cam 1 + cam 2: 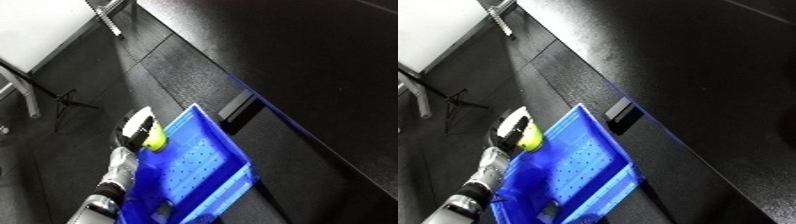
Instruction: Pick up the object and place it into the box
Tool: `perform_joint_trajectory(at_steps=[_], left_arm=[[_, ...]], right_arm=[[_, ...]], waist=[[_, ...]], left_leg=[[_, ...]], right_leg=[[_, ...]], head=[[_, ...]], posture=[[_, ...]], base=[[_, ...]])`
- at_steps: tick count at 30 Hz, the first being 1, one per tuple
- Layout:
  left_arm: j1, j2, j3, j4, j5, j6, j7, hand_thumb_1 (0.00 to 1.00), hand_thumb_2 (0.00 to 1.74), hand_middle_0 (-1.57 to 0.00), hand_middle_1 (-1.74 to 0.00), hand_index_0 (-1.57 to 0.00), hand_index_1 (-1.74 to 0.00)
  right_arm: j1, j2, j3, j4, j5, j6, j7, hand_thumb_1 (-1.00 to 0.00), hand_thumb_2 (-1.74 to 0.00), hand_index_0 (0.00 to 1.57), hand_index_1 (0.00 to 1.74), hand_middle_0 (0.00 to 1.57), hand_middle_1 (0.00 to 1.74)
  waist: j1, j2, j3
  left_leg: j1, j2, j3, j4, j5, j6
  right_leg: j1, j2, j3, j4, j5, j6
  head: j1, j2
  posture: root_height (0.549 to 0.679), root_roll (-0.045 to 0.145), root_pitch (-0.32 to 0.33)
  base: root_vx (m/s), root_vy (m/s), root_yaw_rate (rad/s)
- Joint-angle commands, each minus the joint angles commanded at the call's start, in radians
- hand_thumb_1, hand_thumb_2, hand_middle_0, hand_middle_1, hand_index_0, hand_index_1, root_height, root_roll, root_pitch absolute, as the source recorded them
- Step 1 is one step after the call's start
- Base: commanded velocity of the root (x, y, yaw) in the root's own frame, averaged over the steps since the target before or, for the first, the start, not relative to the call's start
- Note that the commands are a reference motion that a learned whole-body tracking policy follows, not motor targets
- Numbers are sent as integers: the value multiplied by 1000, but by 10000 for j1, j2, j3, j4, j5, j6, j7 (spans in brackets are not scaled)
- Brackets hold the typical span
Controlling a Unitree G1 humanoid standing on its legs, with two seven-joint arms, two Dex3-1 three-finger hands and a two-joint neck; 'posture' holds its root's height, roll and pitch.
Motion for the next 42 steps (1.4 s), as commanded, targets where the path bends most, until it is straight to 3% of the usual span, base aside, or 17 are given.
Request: perform_joint_trajectory(at_steps=[6,12,18,24,30,38,42], left_arm=[[-118,354,13,1093,-88,371,-469,0,0,0,0,0,0],[-212,377,-179,1493,401,297,-781,0,0,0,0,0,0],[-211,328,-261,1640,628,290,-870,0,0,0,0,0,0],[-296,280,-173,1623,-302,306,-1356,0,0,0,0,0,0],[-278,-61,-426,1297,-11,286,-2686,0,0,0,0,0,0],[-366,-180,-865,1261,-212,1690,-4139,0,0,0,0,0,0],[-429,-306,-1077,1260,-40,2055,-4652,0,0,0,0,0,0]], right_arm=[[70,-100,83,55,-7,4,107,0,0,0,0,0,0],[75,-88,81,87,205,-50,241,0,0,0,0,0,0],[16,-93,152,62,280,-56,185,0,0,0,0,0,0],[-24,-69,177,37,342,-42,105,0,0,0,0,0,0],[-59,-42,242,-120,340,-156,-21,0,0,0,0,0,0],[-235,-246,257,-567,163,-40,-401,0,0,0,0,0,0],[-355,-240,222,-481,-78,-98,-466,0,0,0,0,0,0]], waist=[[-128,-153,0],[-121,-206,0],[-119,-74,0],[-123,36,-22],[-170,98,-63],[-431,298,-27],[-569,379,-56]], left_leg=[[57,77,49,-106,-6,-18],[104,30,80,-227,-26,-29],[184,-74,97,-225,-106,-5],[277,-156,106,-273,-145,16],[303,-171,180,-249,-233,23],[278,-178,368,-26,-402,52],[348,-134,446,-102,-411,33]], right_leg=[[63,87,30,-170,12,-10],[141,140,3,-367,57,-6],[241,105,58,-482,69,-29],[291,83,122,-589,128,-15],[238,101,168,-696,249,37],[-1,81,370,-722,481,146],[-86,81,518,-771,576,199]], head=[[37,157],[319,207],[602,172],[1432,60],[2578,-23],[4819,143],[6011,260]], posture=[[623,44,-62],[625,40,-55],[625,42,-58],[627,40,-59],[628,35,-54],[628,34,-51],[629,33,-48]], base=[[2,32,-24],[-10,-3,0],[-5,19,-1],[-4,-1,1],[-31,-25,-52],[-39,-1,-120],[-31,0,-117]])
